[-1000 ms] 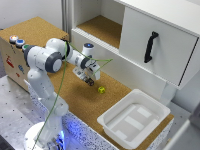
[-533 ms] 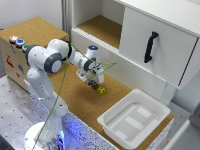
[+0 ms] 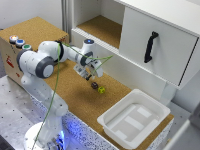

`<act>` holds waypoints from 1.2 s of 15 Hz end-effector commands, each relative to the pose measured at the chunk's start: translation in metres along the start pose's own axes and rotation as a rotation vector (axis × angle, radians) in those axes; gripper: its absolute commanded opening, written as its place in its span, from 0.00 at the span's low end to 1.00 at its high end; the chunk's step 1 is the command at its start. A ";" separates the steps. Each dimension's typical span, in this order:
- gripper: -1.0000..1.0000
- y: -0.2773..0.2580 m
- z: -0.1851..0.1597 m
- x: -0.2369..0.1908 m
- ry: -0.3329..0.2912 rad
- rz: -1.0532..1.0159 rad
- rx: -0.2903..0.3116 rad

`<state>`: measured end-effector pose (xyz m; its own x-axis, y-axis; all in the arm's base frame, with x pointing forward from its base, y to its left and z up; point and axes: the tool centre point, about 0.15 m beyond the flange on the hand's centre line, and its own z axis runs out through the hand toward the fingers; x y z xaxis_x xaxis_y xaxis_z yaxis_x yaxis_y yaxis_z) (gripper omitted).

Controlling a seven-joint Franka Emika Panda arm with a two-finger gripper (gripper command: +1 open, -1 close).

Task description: Place the purple block on top of the yellow block

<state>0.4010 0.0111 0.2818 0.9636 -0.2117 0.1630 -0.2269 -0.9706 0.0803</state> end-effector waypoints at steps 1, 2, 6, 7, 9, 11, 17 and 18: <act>1.00 0.022 0.028 0.000 -0.011 0.010 -0.066; 1.00 0.025 0.040 -0.001 -0.015 -0.002 -0.053; 1.00 0.019 0.073 0.000 -0.046 -0.019 -0.014; 1.00 0.016 0.078 0.001 -0.050 -0.018 -0.005; 1.00 0.013 0.084 0.004 -0.055 -0.017 0.006; 1.00 0.011 0.086 0.007 -0.051 -0.014 0.015; 0.00 0.008 0.087 0.022 -0.011 0.018 0.017; 0.00 0.007 0.086 0.023 -0.009 0.015 0.016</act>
<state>0.4146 -0.0056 0.2070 0.9649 -0.2153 0.1504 -0.2262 -0.9722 0.0596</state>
